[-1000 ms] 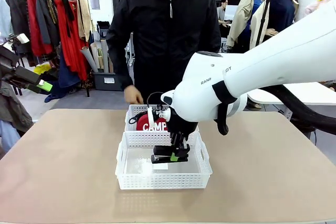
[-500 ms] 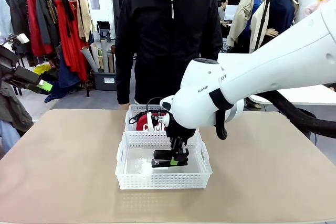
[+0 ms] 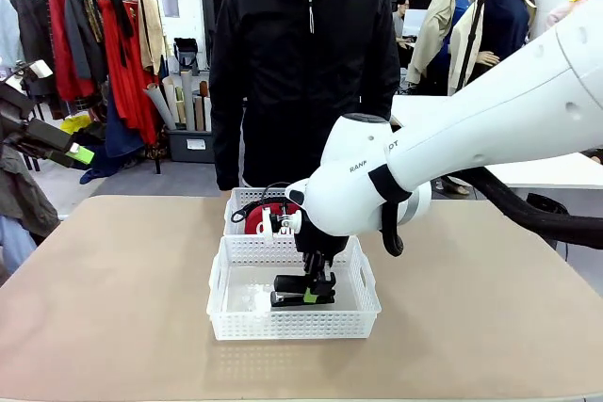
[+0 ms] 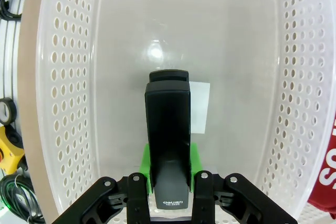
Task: Distribute items into two baskets.
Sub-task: Place the picked Stapler into the Organizing basket as instructed by the person.
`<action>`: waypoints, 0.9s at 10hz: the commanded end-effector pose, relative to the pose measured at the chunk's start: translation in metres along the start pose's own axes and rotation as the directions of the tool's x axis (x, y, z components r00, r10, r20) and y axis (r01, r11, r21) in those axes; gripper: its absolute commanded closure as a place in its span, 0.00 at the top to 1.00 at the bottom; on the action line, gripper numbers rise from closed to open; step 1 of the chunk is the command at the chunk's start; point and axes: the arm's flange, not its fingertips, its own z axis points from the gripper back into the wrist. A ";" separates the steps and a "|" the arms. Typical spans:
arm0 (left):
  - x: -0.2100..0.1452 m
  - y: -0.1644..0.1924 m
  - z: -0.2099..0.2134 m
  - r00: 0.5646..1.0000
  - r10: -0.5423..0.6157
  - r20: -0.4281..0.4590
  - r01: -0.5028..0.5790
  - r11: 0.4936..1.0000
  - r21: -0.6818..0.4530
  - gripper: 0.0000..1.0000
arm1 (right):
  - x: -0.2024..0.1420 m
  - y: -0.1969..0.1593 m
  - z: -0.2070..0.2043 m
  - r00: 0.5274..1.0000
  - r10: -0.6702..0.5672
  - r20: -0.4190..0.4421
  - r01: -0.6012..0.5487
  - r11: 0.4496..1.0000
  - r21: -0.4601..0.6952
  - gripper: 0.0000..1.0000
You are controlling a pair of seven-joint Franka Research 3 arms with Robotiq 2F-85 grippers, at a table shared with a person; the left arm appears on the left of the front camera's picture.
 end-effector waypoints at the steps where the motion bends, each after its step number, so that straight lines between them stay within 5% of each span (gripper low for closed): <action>1: 0.000 -0.001 0.000 1.000 0.008 0.007 -0.008 1.000 0.001 1.00 | 0.005 -0.004 -0.001 1.000 -0.022 -0.002 0.022 1.000 -0.020 0.04; 2: 0.000 -0.001 0.000 1.000 0.008 0.007 -0.008 1.000 0.001 1.00 | 0.005 -0.004 0.000 1.000 -0.018 0.000 0.018 1.000 -0.003 0.13; 7: 0.000 -0.001 0.000 1.000 0.008 0.007 -0.008 1.000 0.001 1.00 | 0.002 -0.002 0.020 0.999 -0.033 0.016 0.033 0.999 -0.015 1.00; 9: 0.000 -0.001 0.000 1.000 0.008 0.007 -0.008 1.000 0.001 1.00 | -0.002 0.004 0.035 0.999 -0.041 0.027 0.041 0.999 -0.018 1.00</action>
